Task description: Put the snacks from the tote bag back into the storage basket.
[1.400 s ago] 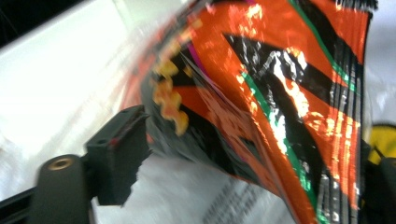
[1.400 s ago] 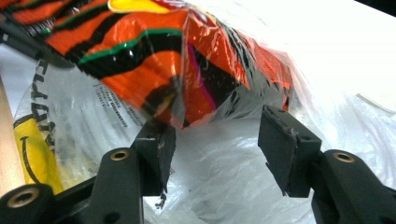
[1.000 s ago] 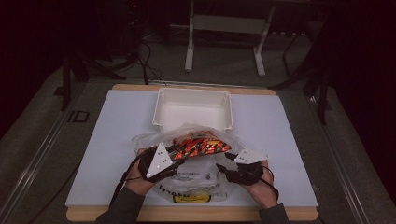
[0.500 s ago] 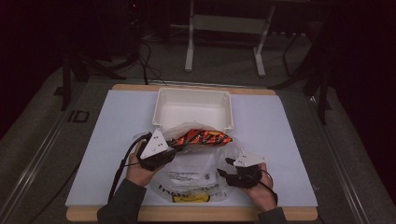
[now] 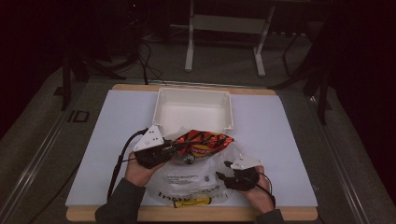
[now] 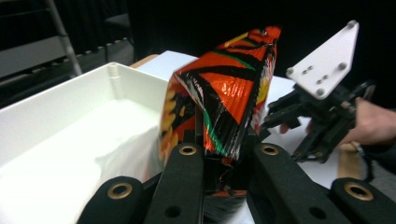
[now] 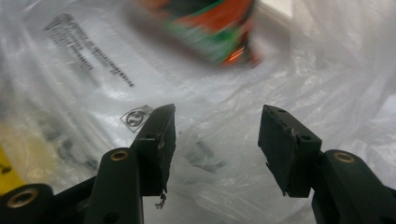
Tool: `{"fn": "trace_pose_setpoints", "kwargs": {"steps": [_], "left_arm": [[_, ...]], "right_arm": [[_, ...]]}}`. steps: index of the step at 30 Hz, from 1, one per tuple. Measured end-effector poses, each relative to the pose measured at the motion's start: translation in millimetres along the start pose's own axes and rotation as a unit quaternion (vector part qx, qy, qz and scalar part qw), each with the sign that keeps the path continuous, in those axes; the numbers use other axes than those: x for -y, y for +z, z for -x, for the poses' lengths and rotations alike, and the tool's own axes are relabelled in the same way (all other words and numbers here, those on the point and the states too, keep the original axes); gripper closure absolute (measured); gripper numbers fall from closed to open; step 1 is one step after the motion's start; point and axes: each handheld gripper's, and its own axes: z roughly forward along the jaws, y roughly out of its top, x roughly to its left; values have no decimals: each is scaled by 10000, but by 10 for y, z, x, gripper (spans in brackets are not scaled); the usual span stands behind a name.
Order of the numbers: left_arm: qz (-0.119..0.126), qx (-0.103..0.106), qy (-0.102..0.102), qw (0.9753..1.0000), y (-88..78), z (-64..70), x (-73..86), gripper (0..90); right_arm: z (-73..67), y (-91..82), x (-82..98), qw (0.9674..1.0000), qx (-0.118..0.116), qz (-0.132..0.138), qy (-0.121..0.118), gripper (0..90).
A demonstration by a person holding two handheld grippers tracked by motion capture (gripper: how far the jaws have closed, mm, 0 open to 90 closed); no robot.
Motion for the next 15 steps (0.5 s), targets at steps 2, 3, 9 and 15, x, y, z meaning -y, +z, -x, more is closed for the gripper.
{"fn": "trace_pose_setpoints", "kwargs": {"steps": [2,3,9,15], "left_arm": [[9,60,-19,10000,5,16,-3,869],[2,76,-14,10000,6,22,-7,870],[217,206,-200,9994,-2,-8,-48,874],[325,301,-261,9987,11,-5,-103,876]], "right_arm": [[-5,6,2,10000,-16,-11,-7,458],[-10,11,3,10000,-14,-18,-6,458],[-22,22,2,10000,-22,-23,-21,458],[-44,20,2,10000,-32,-8,-11,456]]}}
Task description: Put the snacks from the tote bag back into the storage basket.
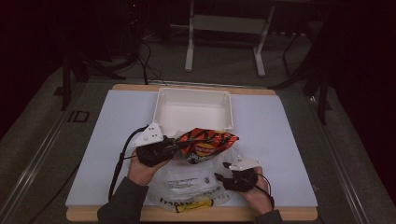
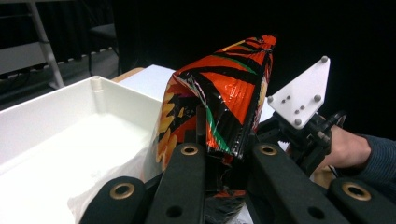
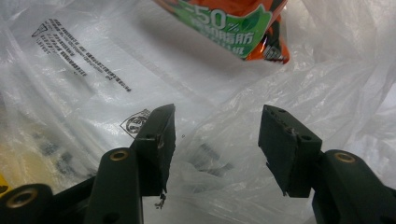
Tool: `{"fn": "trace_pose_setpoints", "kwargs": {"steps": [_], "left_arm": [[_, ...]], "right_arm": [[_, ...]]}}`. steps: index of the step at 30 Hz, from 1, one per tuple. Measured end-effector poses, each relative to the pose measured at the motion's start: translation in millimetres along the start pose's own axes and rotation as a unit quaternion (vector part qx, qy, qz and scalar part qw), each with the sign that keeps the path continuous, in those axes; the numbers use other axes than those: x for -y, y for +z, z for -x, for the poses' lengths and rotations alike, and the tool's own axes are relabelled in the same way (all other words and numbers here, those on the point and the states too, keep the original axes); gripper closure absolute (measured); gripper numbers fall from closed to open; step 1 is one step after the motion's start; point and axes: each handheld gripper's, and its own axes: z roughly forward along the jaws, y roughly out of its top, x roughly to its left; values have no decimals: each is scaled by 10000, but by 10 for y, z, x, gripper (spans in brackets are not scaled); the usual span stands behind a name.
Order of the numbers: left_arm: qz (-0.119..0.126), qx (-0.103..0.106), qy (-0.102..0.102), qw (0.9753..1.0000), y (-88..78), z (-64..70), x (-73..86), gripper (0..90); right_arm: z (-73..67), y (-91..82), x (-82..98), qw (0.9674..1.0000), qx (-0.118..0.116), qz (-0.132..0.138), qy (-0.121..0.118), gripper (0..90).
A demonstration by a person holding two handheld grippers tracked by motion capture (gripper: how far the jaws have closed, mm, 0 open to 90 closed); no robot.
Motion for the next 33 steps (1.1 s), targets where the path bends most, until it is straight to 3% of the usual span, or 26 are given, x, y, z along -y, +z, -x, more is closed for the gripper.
{"fn": "trace_pose_setpoints", "kwargs": {"steps": [11,23,33], "left_arm": [[56,47,-171,9998,-27,3,-36,877],[68,135,-127,9998,-41,56,-155,878],[68,127,-225,9996,-45,35,-184,878]], "right_arm": [[23,-46,22,9999,75,74,83,457],[28,-31,46,9998,91,78,132,463],[34,-6,77,9998,90,79,177,462]]}}
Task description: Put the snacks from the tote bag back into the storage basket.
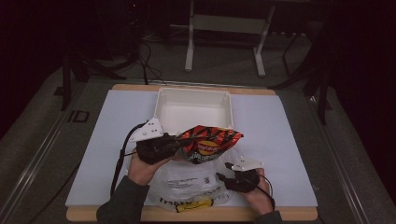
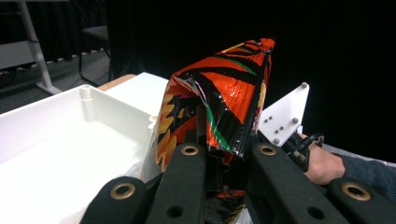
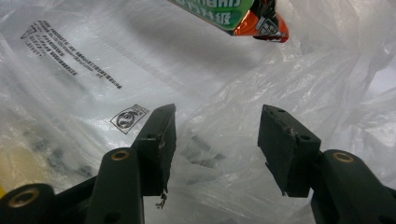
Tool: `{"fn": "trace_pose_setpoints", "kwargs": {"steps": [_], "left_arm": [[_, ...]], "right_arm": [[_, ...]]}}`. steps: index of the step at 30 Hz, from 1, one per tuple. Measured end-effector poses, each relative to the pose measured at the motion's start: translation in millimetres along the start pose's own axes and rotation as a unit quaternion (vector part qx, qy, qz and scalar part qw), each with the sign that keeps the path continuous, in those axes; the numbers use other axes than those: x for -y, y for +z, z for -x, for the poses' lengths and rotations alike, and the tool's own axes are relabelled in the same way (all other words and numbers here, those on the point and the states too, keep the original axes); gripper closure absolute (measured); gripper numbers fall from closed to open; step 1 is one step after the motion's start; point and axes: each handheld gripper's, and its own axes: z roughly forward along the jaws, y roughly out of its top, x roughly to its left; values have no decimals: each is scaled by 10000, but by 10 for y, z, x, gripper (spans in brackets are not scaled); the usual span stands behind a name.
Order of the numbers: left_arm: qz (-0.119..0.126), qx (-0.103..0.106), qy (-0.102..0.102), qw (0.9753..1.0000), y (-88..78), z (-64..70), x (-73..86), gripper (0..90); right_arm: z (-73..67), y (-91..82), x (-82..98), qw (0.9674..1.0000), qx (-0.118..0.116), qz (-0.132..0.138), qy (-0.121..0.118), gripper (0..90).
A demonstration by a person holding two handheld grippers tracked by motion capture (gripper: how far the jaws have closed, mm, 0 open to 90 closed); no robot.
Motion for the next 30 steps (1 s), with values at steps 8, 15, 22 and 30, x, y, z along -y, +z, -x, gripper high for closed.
{"fn": "trace_pose_setpoints", "kwargs": {"steps": [8,15,22,30], "left_arm": [[93,68,-101,9999,-19,-6,-44,878],[102,91,-131,9998,-18,19,-84,879],[220,221,-230,9992,-49,31,-118,879],[223,208,-173,9994,-61,34,-181,879]], "right_arm": [[4,10,8,10000,15,-19,32,463],[10,13,14,10000,25,-20,60,462],[16,10,20,10000,26,-40,76,463],[17,17,24,10000,12,-56,75,463]]}}
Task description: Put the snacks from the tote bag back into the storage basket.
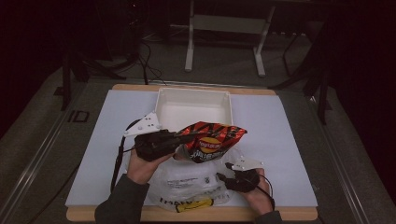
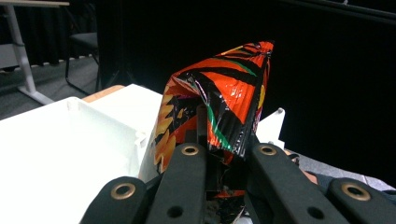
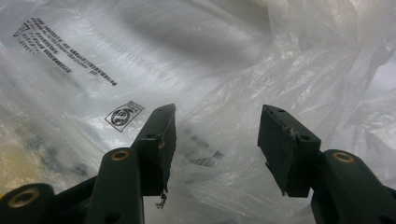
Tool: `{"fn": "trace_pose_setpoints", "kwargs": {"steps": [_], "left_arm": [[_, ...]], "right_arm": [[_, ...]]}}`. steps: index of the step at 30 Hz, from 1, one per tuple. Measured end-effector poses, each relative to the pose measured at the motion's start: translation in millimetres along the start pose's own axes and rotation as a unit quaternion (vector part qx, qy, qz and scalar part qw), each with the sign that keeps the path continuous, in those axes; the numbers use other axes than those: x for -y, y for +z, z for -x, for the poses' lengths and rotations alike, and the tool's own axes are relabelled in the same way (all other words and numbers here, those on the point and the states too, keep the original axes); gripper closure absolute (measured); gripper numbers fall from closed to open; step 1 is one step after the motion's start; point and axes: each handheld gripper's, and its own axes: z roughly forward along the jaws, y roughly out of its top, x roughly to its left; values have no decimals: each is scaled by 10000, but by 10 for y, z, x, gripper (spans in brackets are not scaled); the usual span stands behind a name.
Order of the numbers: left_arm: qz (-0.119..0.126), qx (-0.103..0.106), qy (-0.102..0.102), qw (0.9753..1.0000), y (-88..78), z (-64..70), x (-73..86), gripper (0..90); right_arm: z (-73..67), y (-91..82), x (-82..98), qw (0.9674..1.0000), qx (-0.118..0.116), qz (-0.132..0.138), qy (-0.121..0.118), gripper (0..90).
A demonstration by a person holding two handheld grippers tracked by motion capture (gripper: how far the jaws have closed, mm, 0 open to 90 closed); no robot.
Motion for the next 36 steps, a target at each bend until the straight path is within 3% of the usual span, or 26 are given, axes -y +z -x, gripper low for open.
{"fn": "trace_pose_setpoints", "kwargs": {"steps": [10,36], "left_arm": [[65,-13,34,10000,-8,-50,-76,879],[180,20,-45,9998,10,-331,-153,879]], "right_arm": [[0,7,4,10000,-13,-23,2,462],[-7,20,14,10000,-29,-45,-6,461]]}}
